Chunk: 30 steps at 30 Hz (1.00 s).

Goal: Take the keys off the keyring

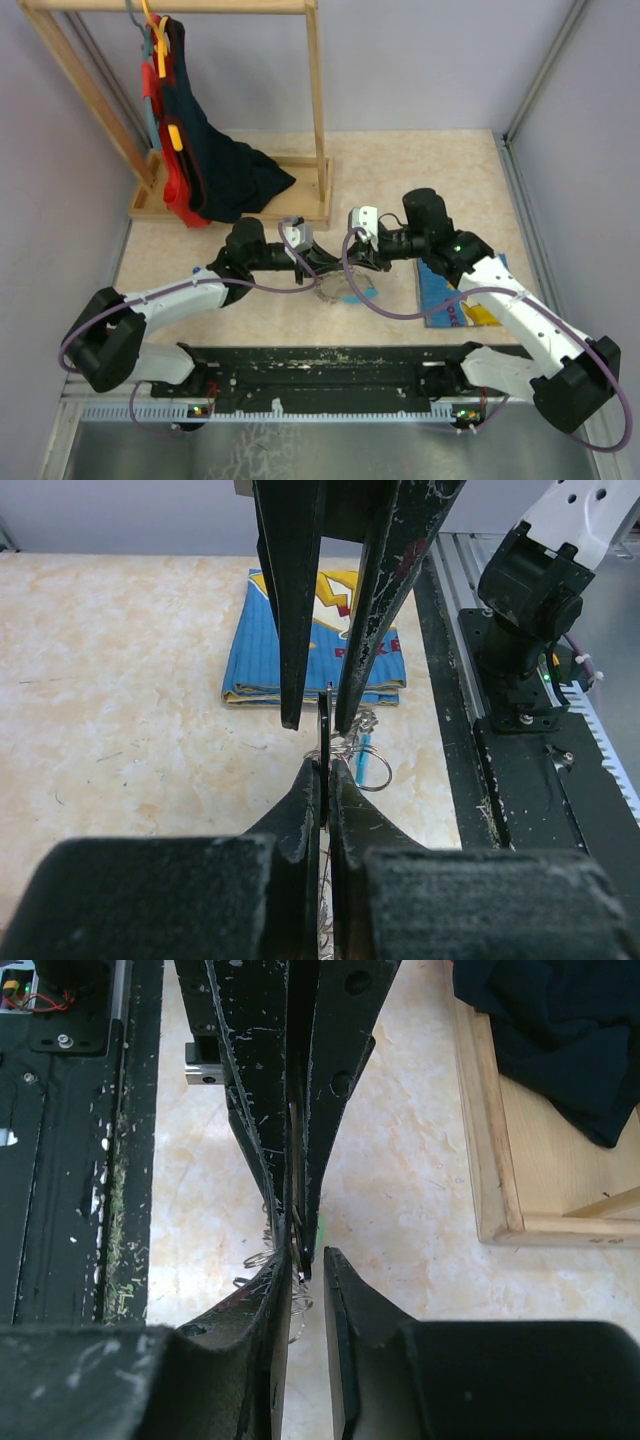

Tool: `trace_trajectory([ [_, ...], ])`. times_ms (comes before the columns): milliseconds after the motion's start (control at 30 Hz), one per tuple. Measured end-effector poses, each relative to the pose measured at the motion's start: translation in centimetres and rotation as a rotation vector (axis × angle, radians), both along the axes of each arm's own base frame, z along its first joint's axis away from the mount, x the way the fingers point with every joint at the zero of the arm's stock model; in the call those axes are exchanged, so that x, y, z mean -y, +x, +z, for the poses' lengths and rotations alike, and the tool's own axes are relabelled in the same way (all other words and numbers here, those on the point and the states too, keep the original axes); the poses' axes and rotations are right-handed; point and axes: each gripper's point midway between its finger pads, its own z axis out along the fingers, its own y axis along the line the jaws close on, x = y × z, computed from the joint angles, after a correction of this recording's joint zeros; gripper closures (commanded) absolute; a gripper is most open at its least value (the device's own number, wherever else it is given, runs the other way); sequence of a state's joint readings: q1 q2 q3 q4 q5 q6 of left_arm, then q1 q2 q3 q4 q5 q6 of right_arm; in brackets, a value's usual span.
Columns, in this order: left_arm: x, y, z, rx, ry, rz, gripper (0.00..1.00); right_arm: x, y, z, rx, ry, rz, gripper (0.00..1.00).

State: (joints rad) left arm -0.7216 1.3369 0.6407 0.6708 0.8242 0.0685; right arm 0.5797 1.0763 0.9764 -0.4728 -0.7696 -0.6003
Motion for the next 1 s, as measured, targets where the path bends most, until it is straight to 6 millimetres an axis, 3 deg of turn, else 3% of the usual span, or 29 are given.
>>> trace_trajectory([
  [100, 0.0, -0.1, 0.2, 0.0, -0.006, -0.008, 1.0, 0.0, 0.0, 0.0, -0.001, 0.0, 0.001, 0.85],
  [200, 0.1, -0.2, 0.3, -0.002, -0.01, -0.011, 1.0, 0.0, -0.2, 0.0, -0.005, 0.002, 0.01, 1.0],
  [267, 0.0, -0.3, 0.3, -0.004, -0.012, -0.019, 0.99, -0.1, -0.3, 0.0, -0.007, 0.003, 0.017, 1.0],
  [400, 0.0, -0.4, 0.1, -0.014, -0.008, -0.03, 0.85, -0.1, -0.6, -0.2, -0.019, 0.001, 0.03, 1.0],
  [567, 0.2, -0.6, -0.1, -0.026, -0.008, -0.047, 0.75, -0.1, -1.0, -0.7, -0.049, -0.008, 0.042, 1.0],
  [1000, 0.5, -0.8, -0.4, -0.04, -0.006, -0.082, 0.73, 0.1, -1.5, -1.1, -0.077, -0.019, 0.049, 1.0],
])
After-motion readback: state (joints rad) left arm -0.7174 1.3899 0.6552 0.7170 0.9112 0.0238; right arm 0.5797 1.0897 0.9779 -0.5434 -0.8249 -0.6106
